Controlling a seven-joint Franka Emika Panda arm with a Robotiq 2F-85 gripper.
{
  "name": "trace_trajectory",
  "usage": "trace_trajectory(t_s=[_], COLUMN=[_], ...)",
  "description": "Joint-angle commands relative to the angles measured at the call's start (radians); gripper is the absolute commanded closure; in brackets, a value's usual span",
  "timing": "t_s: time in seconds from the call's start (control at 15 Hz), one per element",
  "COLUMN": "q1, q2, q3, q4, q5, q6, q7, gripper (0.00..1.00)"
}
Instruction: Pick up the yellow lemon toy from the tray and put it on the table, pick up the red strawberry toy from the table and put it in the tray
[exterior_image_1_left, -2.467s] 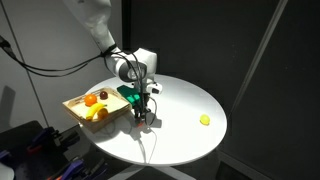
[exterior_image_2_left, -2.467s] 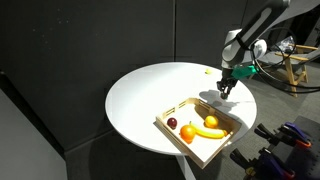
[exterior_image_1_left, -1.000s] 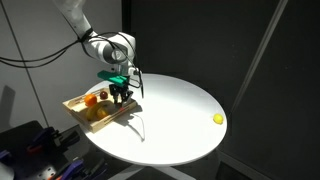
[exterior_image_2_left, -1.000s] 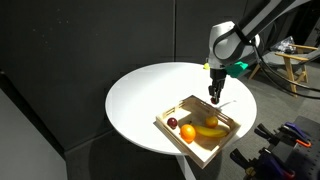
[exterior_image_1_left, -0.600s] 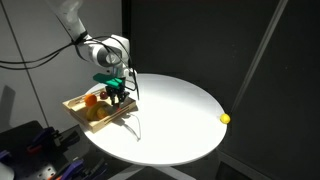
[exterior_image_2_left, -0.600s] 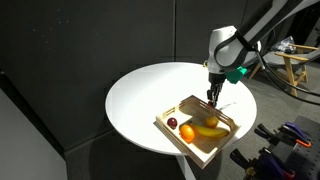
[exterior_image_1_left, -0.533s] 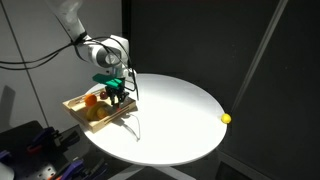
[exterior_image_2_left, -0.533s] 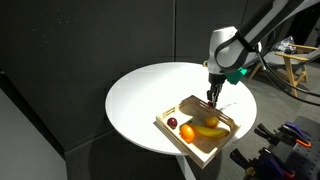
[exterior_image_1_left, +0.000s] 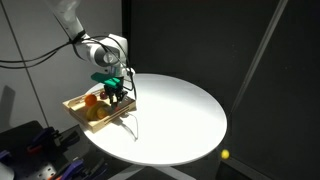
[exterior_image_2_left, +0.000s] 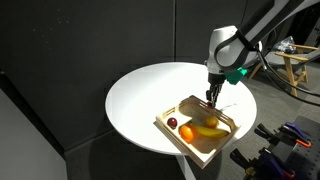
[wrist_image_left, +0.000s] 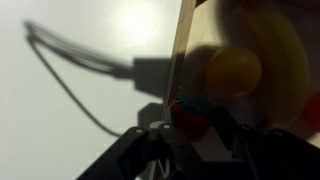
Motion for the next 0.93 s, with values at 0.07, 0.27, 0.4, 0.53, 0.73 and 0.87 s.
trace_trajectory(t_s=[0.07,0.27,0.4,0.53,0.73,0.87], q1=[-0.006,0.005,0.013,0.021,0.038,0.051], q2=[-0.088,-0.12,-0.131,-0.132,-0.123,-0.116], q3=[0.015,0.008,0.005,0.003,0.004,0.005], q4=[-0.015,-0.015,-0.017,-0.02,-0.022,-0.02], q5=[0.051,0.044,0.03,0.015,-0.001,-0.008], q6=[-0.078,-0.092,-0.084,-0.068,-0.05,-0.046], q7=[-0.003,0.024,0.05,0.084,0.131,0.16], gripper=[0.81,0.81,0.81,0.81,0.81,0.81])
